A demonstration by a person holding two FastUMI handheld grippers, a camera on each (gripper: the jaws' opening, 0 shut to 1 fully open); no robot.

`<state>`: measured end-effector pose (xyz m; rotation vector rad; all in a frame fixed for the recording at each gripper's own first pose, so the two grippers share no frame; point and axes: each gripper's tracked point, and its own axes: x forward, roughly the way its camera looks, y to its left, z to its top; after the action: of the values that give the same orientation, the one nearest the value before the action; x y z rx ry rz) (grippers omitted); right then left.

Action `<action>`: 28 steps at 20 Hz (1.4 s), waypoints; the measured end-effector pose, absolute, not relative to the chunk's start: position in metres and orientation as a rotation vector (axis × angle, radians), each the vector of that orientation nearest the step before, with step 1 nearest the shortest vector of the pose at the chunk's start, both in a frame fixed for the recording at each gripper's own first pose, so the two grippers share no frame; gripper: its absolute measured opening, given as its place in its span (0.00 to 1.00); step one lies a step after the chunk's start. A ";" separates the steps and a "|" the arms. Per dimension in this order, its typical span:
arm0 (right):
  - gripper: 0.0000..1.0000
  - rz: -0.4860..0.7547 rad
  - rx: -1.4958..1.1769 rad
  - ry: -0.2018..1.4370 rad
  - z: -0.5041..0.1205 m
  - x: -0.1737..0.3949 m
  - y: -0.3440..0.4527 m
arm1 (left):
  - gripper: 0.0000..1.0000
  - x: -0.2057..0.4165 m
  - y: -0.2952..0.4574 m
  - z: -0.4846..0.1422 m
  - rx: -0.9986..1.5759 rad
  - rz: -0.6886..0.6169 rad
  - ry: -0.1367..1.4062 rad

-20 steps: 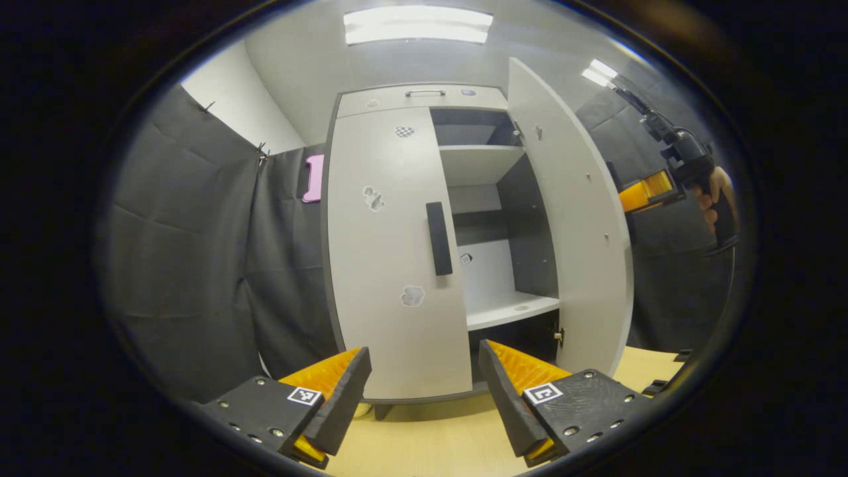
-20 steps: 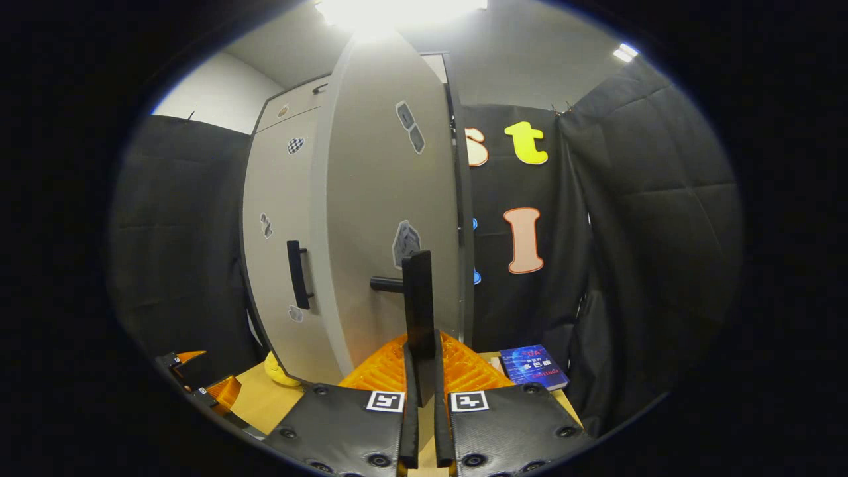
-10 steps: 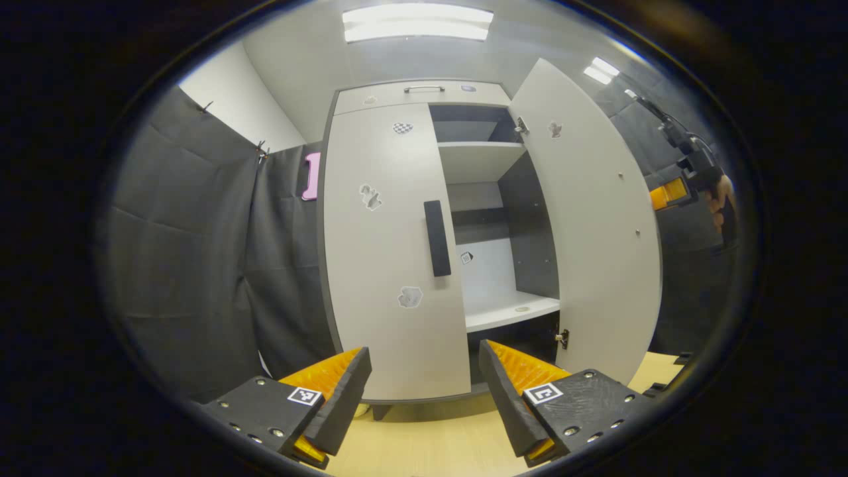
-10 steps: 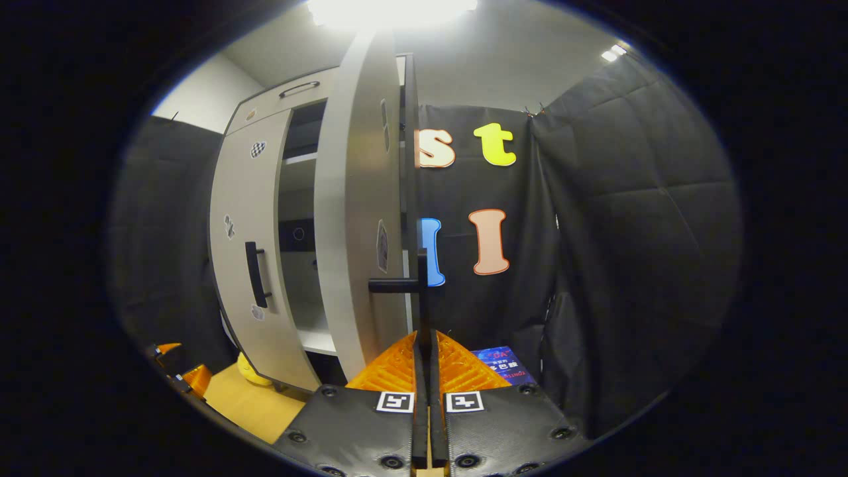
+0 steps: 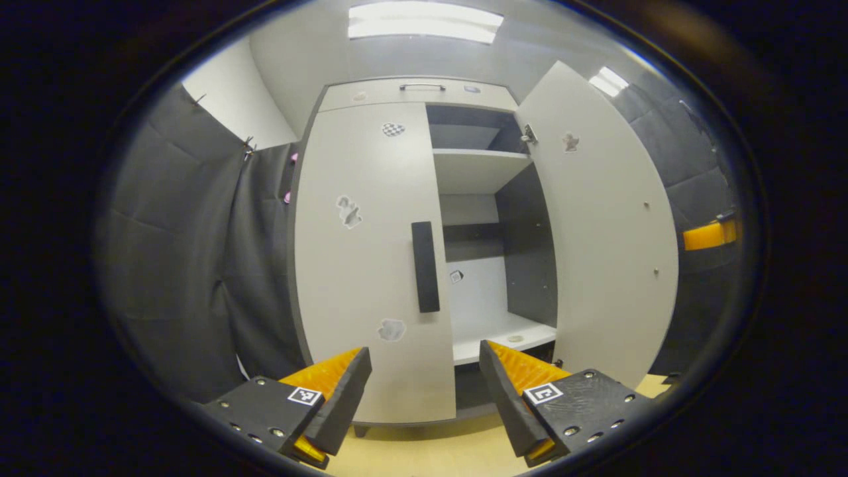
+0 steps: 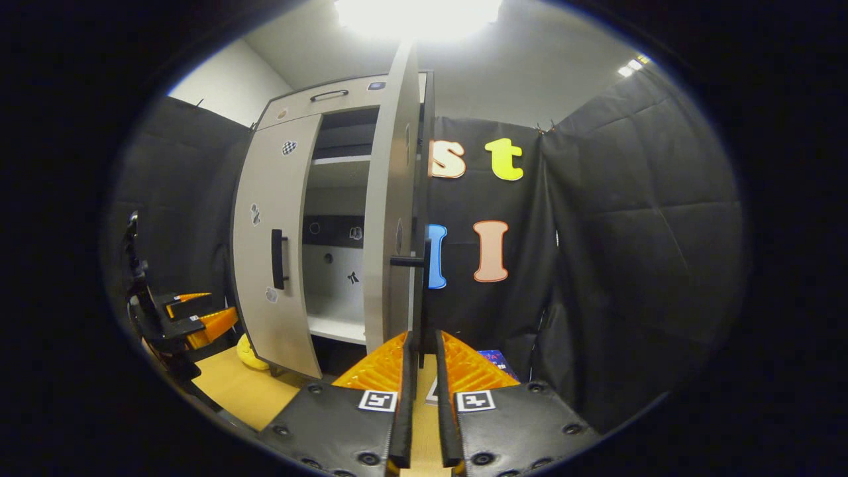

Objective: Open the right door of the double-door shoe cabinet with the right hand, and open the left door with the left hand.

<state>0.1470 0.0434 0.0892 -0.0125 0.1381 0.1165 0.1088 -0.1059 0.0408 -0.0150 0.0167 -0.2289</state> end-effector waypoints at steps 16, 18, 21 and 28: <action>0.96 0.035 0.014 0.219 0.035 0.095 0.016 | 0.94 0.242 -0.111 0.079 0.013 -0.191 0.011; 0.98 0.030 0.035 0.227 0.033 0.094 0.014 | 0.94 0.253 -0.105 0.079 -0.003 -0.175 0.014; 0.96 0.014 0.043 0.249 0.025 0.093 0.010 | 0.94 0.267 -0.105 0.082 -0.004 -0.175 0.025; 0.98 -0.015 0.028 0.261 0.019 0.092 0.004 | 0.93 0.290 -0.110 0.085 0.023 -0.139 0.030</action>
<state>0.0919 0.0038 0.0190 0.0278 0.2609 -0.0145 0.2900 -0.1101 0.0853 0.0228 0.0305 -0.1388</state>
